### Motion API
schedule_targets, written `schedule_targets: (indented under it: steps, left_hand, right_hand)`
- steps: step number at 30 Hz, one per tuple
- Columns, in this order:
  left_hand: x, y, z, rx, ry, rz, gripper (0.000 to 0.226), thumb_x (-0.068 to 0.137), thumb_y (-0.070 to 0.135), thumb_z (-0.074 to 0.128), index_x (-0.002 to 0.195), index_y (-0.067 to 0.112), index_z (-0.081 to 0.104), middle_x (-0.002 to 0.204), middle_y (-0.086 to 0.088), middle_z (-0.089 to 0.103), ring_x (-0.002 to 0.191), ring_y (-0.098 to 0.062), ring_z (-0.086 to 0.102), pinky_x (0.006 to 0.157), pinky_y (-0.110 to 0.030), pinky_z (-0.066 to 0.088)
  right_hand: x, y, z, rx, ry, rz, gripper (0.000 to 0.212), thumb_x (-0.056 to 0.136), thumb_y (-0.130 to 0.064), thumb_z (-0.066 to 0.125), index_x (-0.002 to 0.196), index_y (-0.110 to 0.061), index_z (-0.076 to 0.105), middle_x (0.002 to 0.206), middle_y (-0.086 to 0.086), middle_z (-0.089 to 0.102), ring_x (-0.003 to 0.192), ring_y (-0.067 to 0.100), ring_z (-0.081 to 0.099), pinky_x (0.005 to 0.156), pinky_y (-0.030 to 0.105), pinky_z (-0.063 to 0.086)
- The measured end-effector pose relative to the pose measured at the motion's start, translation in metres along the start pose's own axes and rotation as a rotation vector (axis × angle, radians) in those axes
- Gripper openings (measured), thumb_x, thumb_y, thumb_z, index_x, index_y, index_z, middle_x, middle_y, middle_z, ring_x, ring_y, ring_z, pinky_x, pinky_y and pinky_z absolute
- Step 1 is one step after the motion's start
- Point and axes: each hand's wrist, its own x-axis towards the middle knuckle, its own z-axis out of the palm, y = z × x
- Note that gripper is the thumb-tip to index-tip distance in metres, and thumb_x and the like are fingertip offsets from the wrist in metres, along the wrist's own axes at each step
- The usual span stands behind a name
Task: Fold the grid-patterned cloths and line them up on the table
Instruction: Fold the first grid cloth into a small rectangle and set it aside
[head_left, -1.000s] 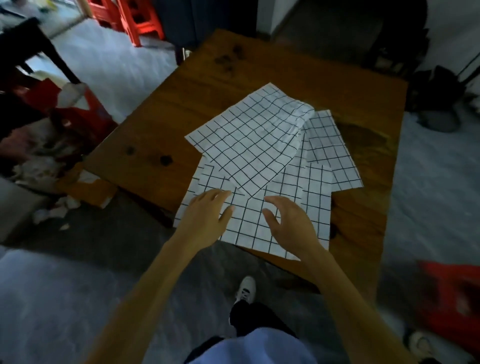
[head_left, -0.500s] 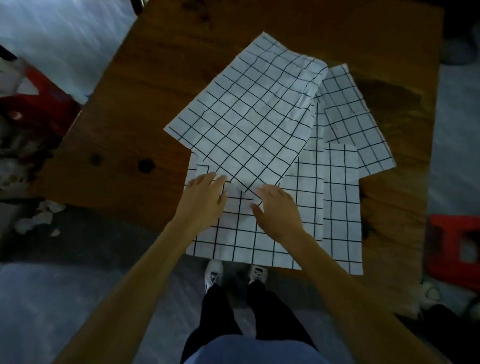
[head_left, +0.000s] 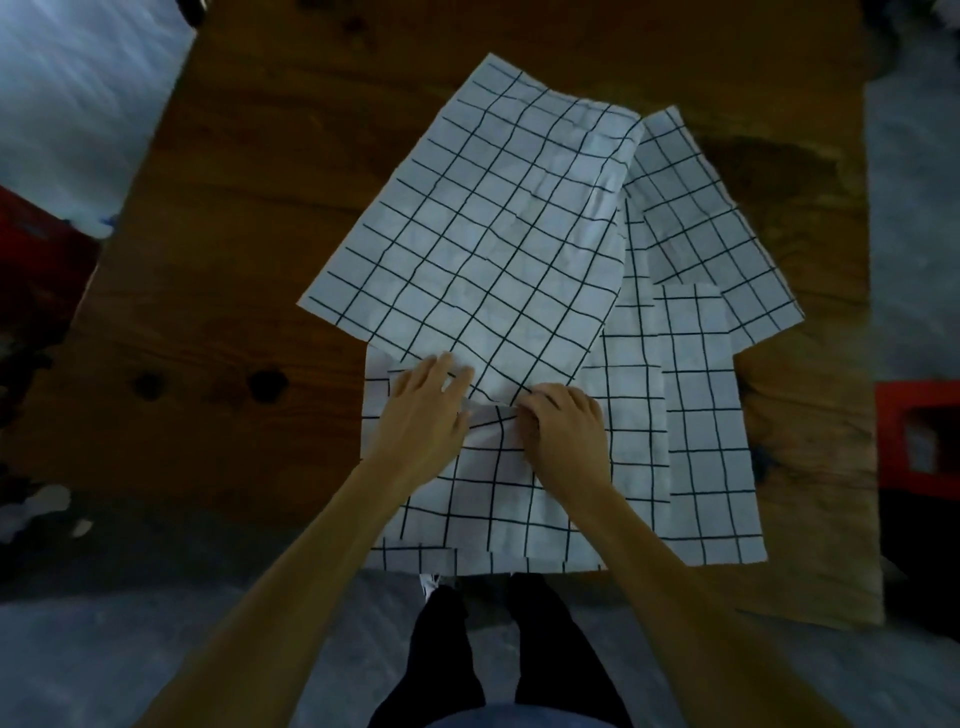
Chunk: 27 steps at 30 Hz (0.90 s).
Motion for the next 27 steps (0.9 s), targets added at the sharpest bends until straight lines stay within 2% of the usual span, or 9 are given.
schedule_targets:
  steps: [5, 8, 12, 15, 21, 25, 27]
  left_hand:
    - [0.010, 0.012, -0.006, 0.021, 0.101, 0.043, 0.045, 0.084, 0.020, 0.067, 0.126, 0.010, 0.055, 0.133, -0.015, 0.051, 0.126, -0.032, 0.045, 0.103, -0.045, 0.037]
    - [0.018, 0.018, -0.018, 0.006, 0.171, 0.084, 0.035, 0.079, 0.013, 0.071, 0.113, 0.011, 0.064, 0.118, -0.011, 0.062, 0.113, -0.029, 0.054, 0.096, -0.044, 0.042]
    - [0.023, 0.019, -0.042, -0.027, 0.288, 0.103, 0.033, 0.070, -0.001, 0.074, 0.102, 0.002, 0.069, 0.103, -0.016, 0.069, 0.099, -0.032, 0.064, 0.090, -0.046, 0.047]
    - [0.026, 0.021, -0.067, -0.041, 0.354, 0.111, 0.028, 0.073, -0.004, 0.072, 0.100, 0.001, 0.070, 0.097, -0.016, 0.071, 0.092, -0.032, 0.066, 0.087, -0.045, 0.049]
    - [0.033, 0.024, -0.120, -0.087, 0.434, 0.097, 0.023, 0.084, 0.001, 0.063, 0.106, 0.005, 0.068, 0.100, -0.013, 0.071, 0.092, -0.027, 0.065, 0.086, -0.042, 0.048]
    - [0.027, 0.017, -0.153, -0.091, 0.511, 0.091, 0.019, 0.085, 0.002, 0.062, 0.102, 0.007, 0.069, 0.089, -0.010, 0.072, 0.079, -0.023, 0.065, 0.079, -0.038, 0.052]
    - [0.022, 0.012, -0.170, -0.094, 0.539, 0.054, 0.017, 0.087, 0.006, 0.060, 0.102, 0.011, 0.068, 0.088, -0.005, 0.071, 0.080, -0.019, 0.063, 0.082, -0.040, 0.051]
  right_hand:
    - [-0.007, 0.001, -0.018, 0.107, 0.131, -0.032, 0.023, 0.093, -0.026, 0.053, 0.099, -0.016, 0.072, 0.100, 0.001, 0.072, 0.092, 0.022, 0.065, 0.087, 0.038, 0.047]
    - [-0.007, -0.002, -0.039, 0.172, 0.206, -0.036, 0.024, 0.095, -0.027, 0.053, 0.101, -0.015, 0.073, 0.099, 0.000, 0.073, 0.092, 0.017, 0.067, 0.084, 0.038, 0.053]
    - [0.001, -0.001, -0.083, 0.191, 0.331, -0.055, 0.023, 0.095, -0.025, 0.054, 0.104, -0.012, 0.071, 0.099, 0.000, 0.073, 0.092, 0.014, 0.067, 0.082, 0.034, 0.055]
    - [0.007, -0.001, -0.118, 0.174, 0.425, -0.068, 0.026, 0.096, -0.026, 0.052, 0.104, -0.012, 0.071, 0.098, 0.000, 0.073, 0.091, 0.013, 0.067, 0.080, 0.033, 0.055]
    - [0.016, -0.003, -0.182, 0.191, 0.585, -0.040, 0.028, 0.096, -0.028, 0.050, 0.107, -0.011, 0.069, 0.099, 0.002, 0.073, 0.090, 0.014, 0.068, 0.077, 0.035, 0.056]
    - [0.020, -0.002, -0.219, 0.205, 0.661, 0.014, 0.027, 0.098, -0.027, 0.050, 0.110, -0.010, 0.067, 0.100, 0.001, 0.072, 0.088, 0.010, 0.067, 0.076, 0.027, 0.055]
    - [0.020, -0.001, -0.233, 0.197, 0.680, 0.062, 0.024, 0.098, -0.024, 0.051, 0.111, -0.011, 0.066, 0.100, 0.002, 0.072, 0.088, 0.011, 0.066, 0.074, 0.018, 0.049]
